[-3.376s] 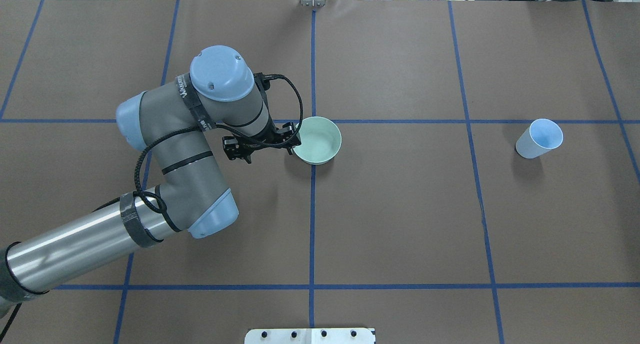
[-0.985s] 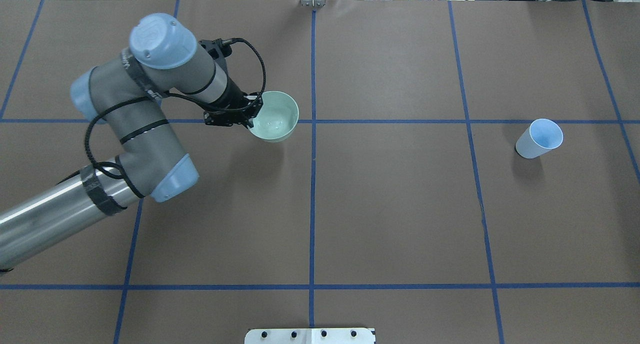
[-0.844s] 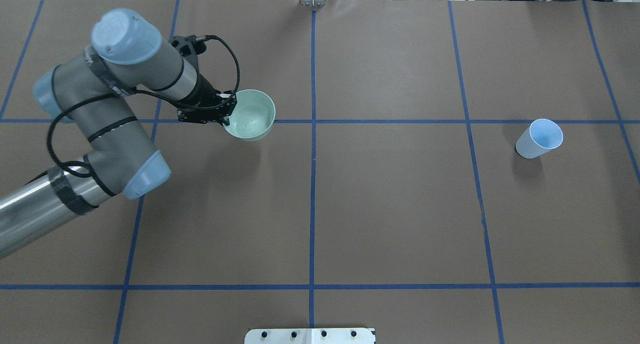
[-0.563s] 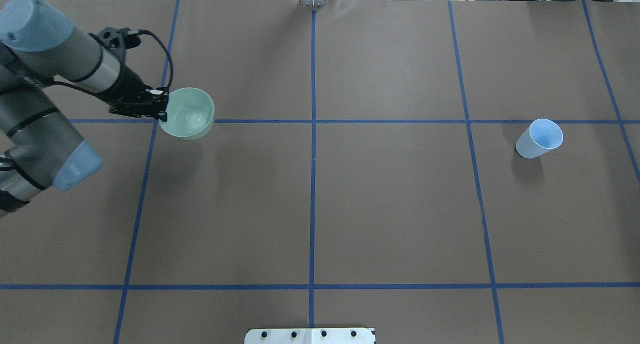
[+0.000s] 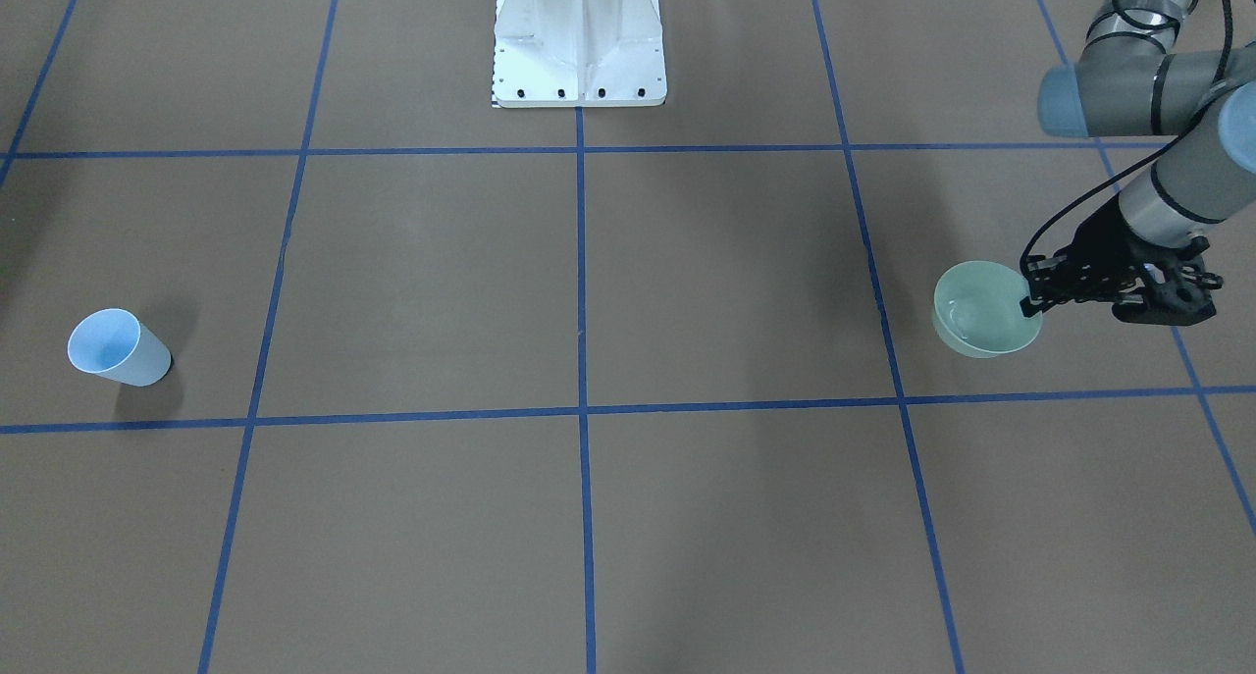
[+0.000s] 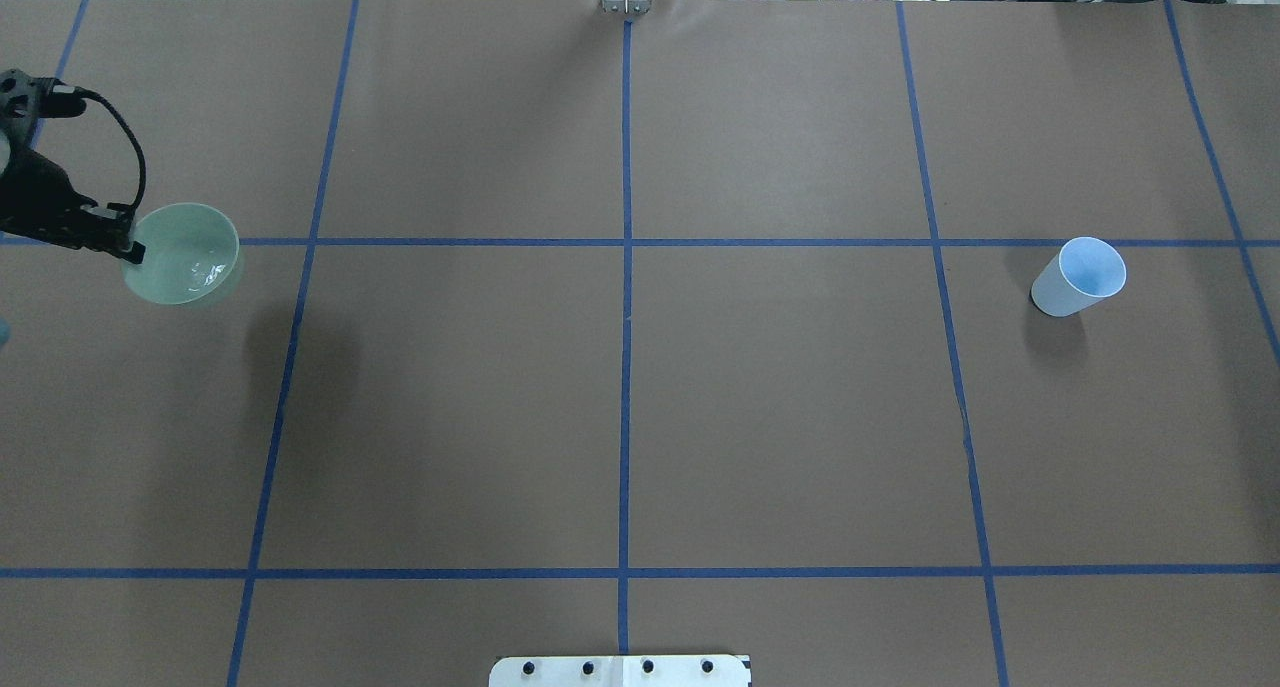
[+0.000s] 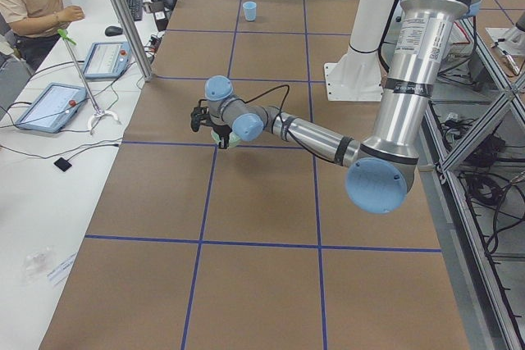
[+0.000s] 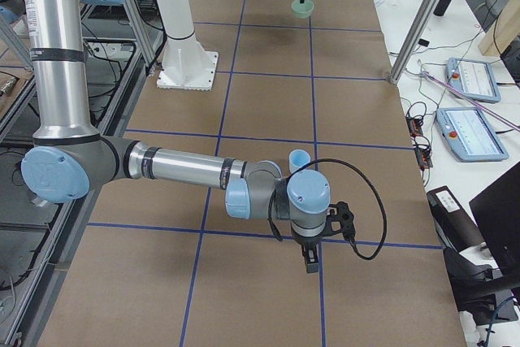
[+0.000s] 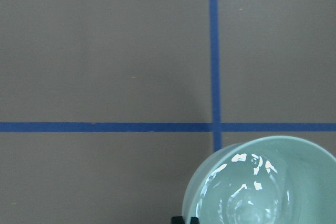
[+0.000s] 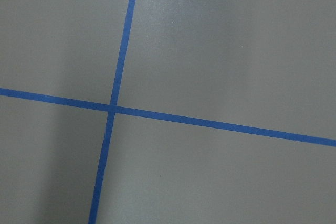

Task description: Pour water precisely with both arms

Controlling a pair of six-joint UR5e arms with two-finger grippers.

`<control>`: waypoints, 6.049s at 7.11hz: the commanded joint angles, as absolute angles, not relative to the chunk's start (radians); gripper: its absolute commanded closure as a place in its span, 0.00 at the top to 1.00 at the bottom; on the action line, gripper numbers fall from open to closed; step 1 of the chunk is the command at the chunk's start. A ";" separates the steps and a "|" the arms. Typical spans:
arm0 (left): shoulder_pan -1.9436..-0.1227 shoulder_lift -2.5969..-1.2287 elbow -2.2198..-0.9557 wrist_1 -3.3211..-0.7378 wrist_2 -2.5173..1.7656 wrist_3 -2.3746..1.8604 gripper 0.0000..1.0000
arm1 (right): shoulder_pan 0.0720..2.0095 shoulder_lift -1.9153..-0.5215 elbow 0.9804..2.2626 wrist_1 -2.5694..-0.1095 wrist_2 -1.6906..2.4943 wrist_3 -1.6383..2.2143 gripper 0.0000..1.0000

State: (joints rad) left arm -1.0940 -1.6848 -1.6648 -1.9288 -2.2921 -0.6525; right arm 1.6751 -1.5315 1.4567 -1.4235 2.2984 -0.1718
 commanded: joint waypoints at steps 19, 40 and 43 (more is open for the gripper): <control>-1.551 -1.598 -1.589 -1.714 -2.395 0.096 1.00 | 1.675 -1.531 1.462 -1.422 2.293 -0.173 1.00; -1.651 -1.509 -1.723 -1.666 -2.306 0.091 1.00 | 1.675 -1.537 1.483 -1.424 2.309 -0.170 1.00; -1.649 -1.500 -1.712 -1.667 -2.303 0.089 1.00 | 1.675 -1.560 1.493 -1.416 2.304 -0.189 1.00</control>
